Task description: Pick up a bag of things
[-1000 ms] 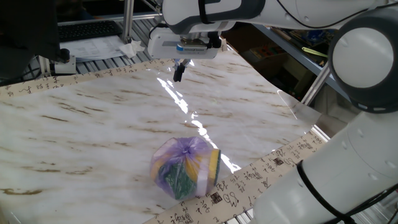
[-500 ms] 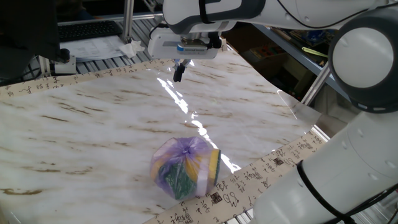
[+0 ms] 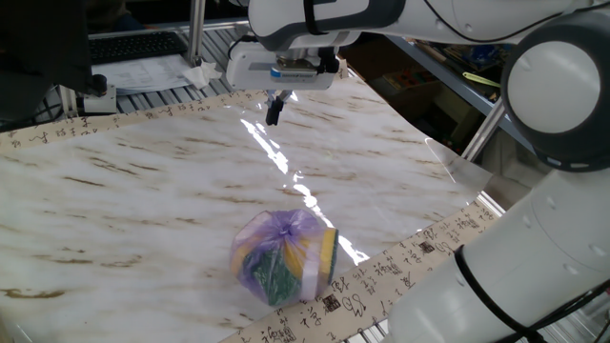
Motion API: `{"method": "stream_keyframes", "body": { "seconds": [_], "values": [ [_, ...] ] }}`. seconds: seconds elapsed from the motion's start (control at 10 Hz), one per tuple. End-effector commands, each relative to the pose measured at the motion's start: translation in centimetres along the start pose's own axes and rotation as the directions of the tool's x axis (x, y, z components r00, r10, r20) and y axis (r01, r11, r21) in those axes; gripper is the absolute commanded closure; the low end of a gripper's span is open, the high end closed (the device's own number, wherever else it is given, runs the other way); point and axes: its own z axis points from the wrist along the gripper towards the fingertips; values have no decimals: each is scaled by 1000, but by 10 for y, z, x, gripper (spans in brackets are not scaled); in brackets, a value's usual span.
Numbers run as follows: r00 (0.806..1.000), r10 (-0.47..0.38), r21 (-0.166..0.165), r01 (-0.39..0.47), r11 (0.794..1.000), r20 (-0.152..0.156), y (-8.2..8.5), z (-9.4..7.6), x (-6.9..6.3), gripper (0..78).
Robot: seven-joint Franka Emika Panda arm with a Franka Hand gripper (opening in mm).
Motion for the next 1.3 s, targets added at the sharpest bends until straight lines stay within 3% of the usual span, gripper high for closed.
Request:
{"method": "stream_keyframes", "body": {
  "seconds": [0.1, 0.7, 1.0, 1.3],
  "values": [
    [1000, -8, -1, 8, 1000, 15, 0, -1, 0, 776],
    [1000, 5, 4, -5, 1000, 16, 0, -1, 0, 776],
    [999, 17, 5, -17, 1000, -32, 0, -1, 0, 776],
    [999, 32, -2, -32, 999, -37, 0, -1, 0, 776]
  ]
}}
